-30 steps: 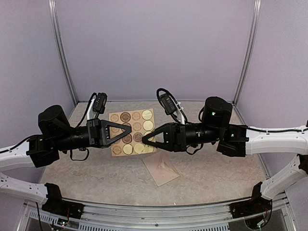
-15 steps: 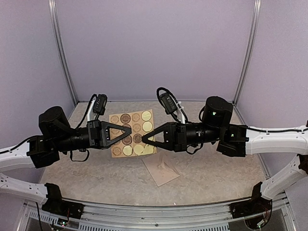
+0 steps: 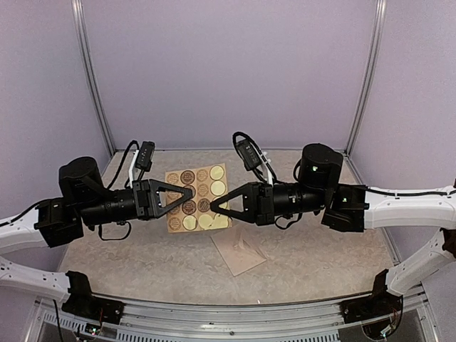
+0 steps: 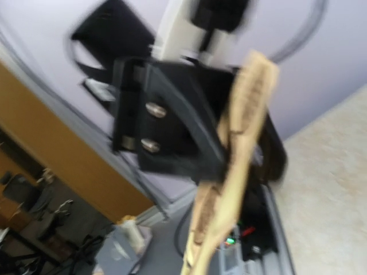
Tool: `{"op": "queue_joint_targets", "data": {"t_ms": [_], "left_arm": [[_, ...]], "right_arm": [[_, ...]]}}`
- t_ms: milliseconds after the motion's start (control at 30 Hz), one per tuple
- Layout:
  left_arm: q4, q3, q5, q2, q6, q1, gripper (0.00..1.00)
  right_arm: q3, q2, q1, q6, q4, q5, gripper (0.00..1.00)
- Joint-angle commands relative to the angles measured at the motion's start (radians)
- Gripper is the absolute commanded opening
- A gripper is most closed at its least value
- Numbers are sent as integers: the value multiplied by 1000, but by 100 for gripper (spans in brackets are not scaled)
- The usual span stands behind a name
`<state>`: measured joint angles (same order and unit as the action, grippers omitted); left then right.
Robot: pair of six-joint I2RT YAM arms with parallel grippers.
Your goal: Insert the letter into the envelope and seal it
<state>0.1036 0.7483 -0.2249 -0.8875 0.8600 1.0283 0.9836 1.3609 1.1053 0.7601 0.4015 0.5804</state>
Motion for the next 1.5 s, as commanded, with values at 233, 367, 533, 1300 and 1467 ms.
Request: {"op": "queue_joint_targets", "data": {"t_ms": [233, 367, 533, 1300, 1467], "left_arm": [[-413, 180, 429, 101, -144, 13, 35], [-357, 176, 394, 60, -150, 49, 35], [-187, 150, 258, -14, -170, 103, 36], [-111, 129, 151, -152, -205, 141, 45], [-111, 121, 154, -151, -201, 141, 45]], "right_arm": [[135, -19, 7, -38, -458, -328, 0], [156, 0, 7, -25, -499, -362, 0], [165, 17, 7, -12, -485, -352, 0], [132, 3, 6, 30, -316, -184, 0], [125, 2, 7, 39, -281, -155, 0]]}}
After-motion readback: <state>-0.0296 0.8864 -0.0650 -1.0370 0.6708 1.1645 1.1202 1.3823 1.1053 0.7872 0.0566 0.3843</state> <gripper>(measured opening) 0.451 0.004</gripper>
